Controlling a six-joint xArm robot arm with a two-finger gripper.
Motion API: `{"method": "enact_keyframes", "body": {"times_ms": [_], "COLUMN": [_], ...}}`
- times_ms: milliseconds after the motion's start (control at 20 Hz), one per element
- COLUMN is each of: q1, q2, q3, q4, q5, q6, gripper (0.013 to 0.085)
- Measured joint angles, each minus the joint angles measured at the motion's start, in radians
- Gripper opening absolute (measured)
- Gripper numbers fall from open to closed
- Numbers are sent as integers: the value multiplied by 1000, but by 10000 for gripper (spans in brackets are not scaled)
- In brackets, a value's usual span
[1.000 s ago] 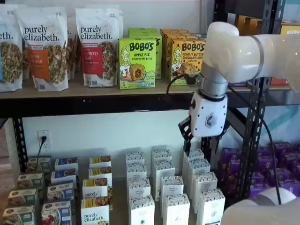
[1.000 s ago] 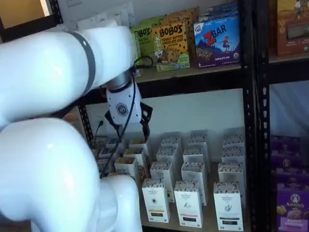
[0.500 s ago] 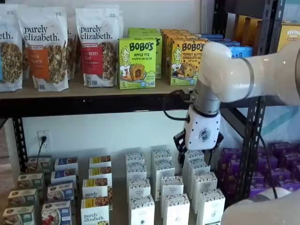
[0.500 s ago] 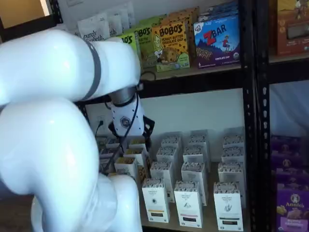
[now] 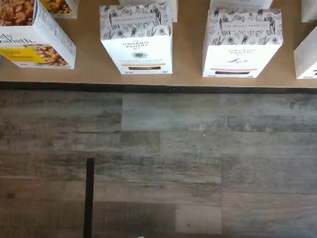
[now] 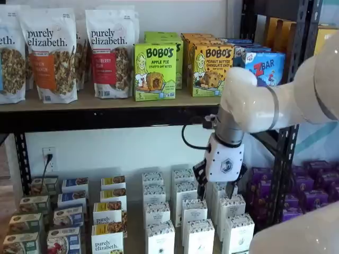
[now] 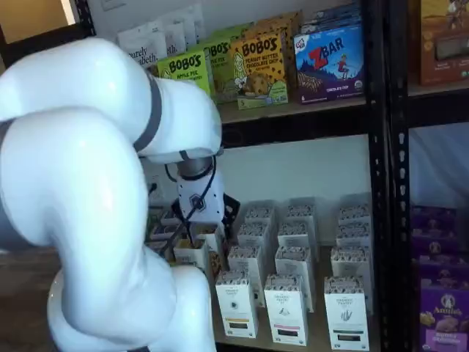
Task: Pick up the white box with a yellow strip in the middle, on the bottom shelf, the fourth box from the left
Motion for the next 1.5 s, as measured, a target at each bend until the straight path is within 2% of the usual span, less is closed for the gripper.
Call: {"method": "enact_keyframes", "body": {"times_ms": [450,750,1150,1500], "q1": [-4,0,2,16], "q2": [172,293,437,542], "q3": [1,-17,-73,-114], "q4": [39,37,15,21], "q5": [-173,-284,-369,-432], "q6": [-39,-42,-25,-19], "gripper": [850,850,850,850]}}
